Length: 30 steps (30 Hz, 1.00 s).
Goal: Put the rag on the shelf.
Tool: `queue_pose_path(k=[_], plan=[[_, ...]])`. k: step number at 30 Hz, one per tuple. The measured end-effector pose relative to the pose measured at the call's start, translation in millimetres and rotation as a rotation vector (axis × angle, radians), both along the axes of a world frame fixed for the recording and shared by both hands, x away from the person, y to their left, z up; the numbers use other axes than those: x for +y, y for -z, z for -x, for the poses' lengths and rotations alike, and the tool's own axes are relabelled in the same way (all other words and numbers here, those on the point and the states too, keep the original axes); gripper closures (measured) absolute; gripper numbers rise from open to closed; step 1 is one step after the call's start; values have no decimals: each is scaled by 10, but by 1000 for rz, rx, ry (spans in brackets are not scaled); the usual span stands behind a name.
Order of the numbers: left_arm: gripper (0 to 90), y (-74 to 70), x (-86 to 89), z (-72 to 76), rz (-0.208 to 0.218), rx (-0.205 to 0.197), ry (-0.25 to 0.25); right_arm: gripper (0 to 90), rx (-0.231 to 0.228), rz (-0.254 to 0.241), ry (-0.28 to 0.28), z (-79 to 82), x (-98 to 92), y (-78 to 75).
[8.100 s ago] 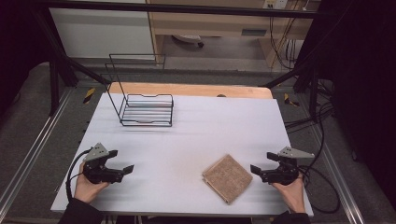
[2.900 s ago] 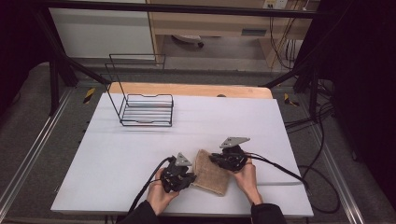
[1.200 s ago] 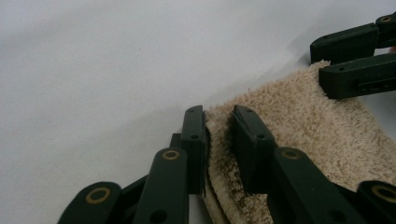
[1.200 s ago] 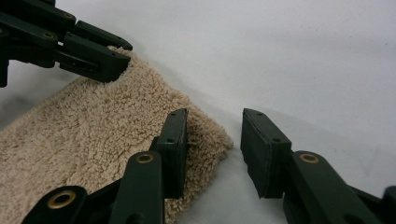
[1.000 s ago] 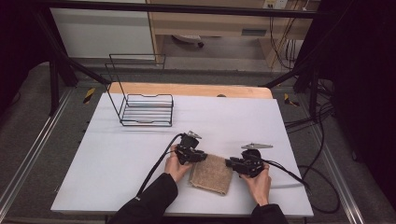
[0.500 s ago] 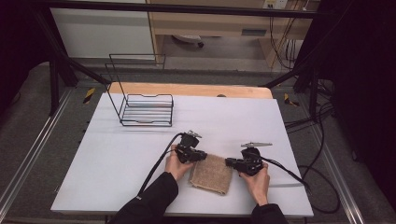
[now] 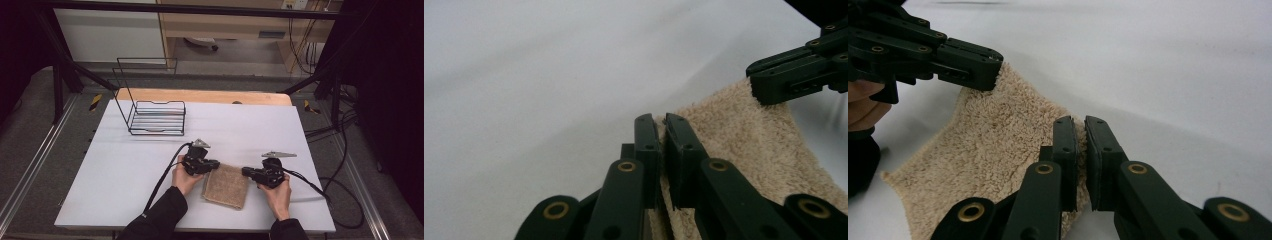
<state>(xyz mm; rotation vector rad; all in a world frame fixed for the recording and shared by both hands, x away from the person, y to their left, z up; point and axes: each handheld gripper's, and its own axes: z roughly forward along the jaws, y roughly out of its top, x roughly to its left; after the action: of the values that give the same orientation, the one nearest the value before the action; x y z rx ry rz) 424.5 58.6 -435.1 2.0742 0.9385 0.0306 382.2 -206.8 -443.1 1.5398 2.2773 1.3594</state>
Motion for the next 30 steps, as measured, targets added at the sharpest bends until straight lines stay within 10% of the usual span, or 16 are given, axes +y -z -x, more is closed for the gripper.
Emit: queue_pose_path(k=[30], plan=[[843,-264,259,371,91,-174,6,848,-191,-4,-64,223,108,-299]])
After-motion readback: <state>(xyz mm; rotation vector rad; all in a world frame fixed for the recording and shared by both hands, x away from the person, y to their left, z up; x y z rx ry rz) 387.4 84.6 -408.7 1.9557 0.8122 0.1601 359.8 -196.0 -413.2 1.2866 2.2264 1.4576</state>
